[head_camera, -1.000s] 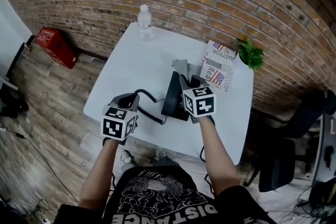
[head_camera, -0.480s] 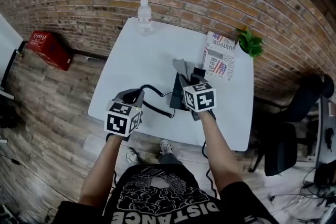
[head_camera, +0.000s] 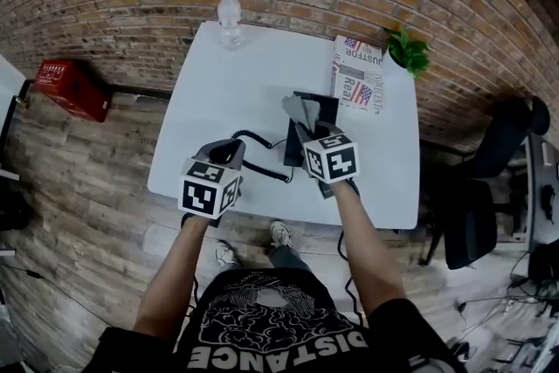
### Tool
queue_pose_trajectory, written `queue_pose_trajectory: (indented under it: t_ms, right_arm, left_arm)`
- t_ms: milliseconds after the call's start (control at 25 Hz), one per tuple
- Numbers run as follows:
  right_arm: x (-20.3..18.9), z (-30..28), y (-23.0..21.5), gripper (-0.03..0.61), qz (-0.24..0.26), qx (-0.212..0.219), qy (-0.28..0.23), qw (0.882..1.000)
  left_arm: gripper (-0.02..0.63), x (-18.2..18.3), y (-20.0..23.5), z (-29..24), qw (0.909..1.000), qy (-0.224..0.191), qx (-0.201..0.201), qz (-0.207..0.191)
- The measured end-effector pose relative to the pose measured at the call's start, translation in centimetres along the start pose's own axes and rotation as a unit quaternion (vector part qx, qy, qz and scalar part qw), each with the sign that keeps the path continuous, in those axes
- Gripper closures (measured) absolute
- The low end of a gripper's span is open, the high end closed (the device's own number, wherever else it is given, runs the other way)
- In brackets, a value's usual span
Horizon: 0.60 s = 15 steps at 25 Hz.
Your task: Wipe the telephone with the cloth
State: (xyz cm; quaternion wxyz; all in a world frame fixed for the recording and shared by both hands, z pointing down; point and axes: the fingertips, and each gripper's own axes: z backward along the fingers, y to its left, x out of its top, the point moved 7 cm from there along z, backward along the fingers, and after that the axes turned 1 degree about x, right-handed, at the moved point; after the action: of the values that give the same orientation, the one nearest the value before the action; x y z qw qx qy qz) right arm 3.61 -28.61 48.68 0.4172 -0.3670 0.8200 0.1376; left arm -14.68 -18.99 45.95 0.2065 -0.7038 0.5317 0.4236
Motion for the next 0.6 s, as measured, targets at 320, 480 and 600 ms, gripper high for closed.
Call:
queue_pose_trajectory:
  t_ms: [320, 480, 600]
  right_arm:
    - [-2.1, 0.3, 2.0, 0.566, -0.023, -0.006, 0.007, 1.0]
    - [-3.1, 0.7, 2.9, 0.566, -0.04, -0.012, 0.008, 0.999]
    - [-4.0, 1.0, 3.6, 0.566, -0.045, -0.017, 0.011, 0.999]
  left_arm:
    - [0.607, -0.9, 0.6, 1.0, 0.9998, 0.004, -0.015, -0.009]
    - [0.607, -1.4, 0.7, 1.4, 0.9995, 0.007, -0.026, -0.016]
    - [0.607, -1.7, 0.8, 1.6, 0.9991, 0.009, -0.035, -0.022]
